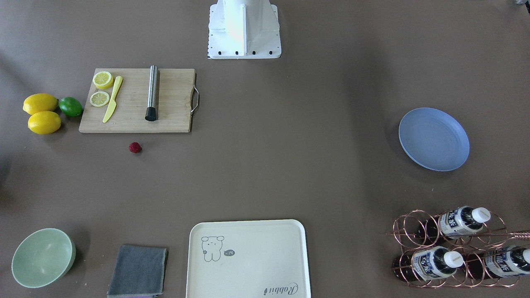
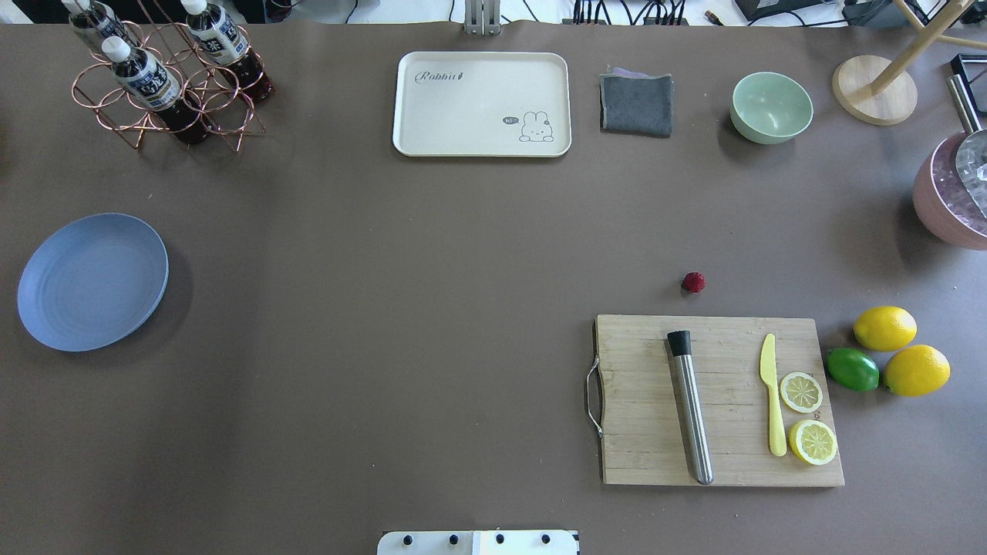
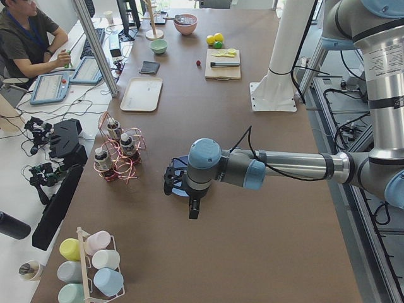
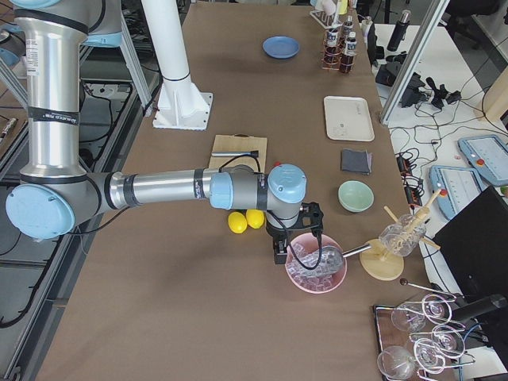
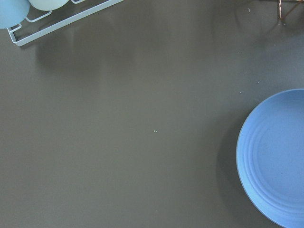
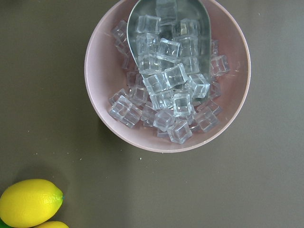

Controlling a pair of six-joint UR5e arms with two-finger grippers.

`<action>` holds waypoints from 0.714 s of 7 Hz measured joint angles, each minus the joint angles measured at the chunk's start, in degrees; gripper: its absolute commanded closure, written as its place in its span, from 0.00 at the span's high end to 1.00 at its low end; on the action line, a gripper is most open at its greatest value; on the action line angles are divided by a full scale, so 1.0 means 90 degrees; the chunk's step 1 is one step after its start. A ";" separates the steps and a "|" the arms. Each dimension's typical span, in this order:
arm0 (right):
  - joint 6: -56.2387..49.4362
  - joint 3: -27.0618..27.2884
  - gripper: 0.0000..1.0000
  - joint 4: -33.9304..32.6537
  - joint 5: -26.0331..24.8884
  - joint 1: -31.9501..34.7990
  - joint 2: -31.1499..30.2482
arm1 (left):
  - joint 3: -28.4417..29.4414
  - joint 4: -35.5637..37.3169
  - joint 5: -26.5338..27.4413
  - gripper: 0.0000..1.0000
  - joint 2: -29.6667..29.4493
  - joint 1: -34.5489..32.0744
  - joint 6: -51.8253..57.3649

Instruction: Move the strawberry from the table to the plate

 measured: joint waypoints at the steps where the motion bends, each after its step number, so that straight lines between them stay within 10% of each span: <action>1: 0.0014 0.0000 1.00 0.0001 0.0013 -0.0001 0.0002 | -0.0030 0.0002 -0.0001 0.98 0.0025 0.0004 0.0001; 5: 0.0020 -0.0024 1.00 0.0107 0.0074 -0.0001 0.0027 | 0.0124 -0.0025 0.0010 0.98 -0.0147 0.0321 -0.0099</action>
